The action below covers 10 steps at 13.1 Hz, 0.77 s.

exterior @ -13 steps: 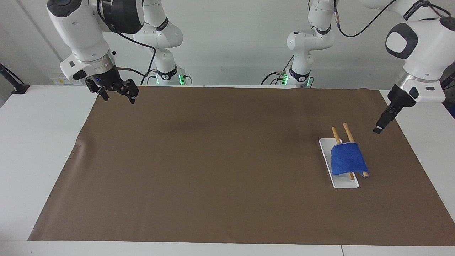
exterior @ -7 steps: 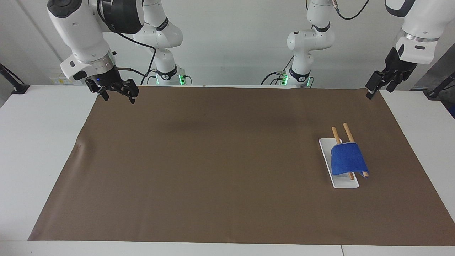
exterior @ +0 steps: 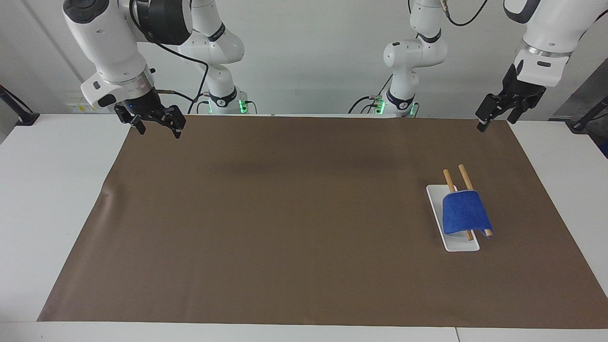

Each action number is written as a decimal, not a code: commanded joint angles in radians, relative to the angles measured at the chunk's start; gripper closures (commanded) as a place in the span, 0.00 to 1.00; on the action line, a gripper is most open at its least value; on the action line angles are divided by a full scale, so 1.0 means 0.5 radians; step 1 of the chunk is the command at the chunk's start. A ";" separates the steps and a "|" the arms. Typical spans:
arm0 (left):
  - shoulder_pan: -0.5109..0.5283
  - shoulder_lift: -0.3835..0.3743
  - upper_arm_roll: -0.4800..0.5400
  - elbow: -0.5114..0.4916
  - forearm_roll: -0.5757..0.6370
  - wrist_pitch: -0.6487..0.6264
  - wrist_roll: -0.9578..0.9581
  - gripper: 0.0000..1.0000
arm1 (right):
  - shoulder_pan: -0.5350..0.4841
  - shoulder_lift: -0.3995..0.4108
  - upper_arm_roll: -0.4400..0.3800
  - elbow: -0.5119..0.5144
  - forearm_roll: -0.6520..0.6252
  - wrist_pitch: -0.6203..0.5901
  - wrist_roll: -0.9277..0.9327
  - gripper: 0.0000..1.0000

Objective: Right arm passes towel to left arm to hang

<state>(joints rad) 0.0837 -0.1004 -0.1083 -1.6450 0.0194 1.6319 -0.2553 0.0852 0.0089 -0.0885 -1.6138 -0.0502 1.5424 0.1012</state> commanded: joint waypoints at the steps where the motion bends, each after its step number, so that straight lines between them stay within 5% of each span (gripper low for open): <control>1: 0.004 -0.035 0.005 -0.060 0.010 0.010 0.242 0.00 | -0.017 -0.027 0.005 -0.018 0.042 -0.014 0.003 0.00; 10: 0.001 -0.075 -0.001 -0.131 0.010 0.025 0.474 0.00 | -0.020 -0.027 0.005 -0.018 0.042 -0.014 0.003 0.00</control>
<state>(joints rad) 0.0845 -0.1040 -0.1088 -1.6719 0.0194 1.6319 -0.0525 0.0850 0.0089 -0.0886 -1.6138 -0.0502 1.5424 0.1012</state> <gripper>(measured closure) 0.000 0.000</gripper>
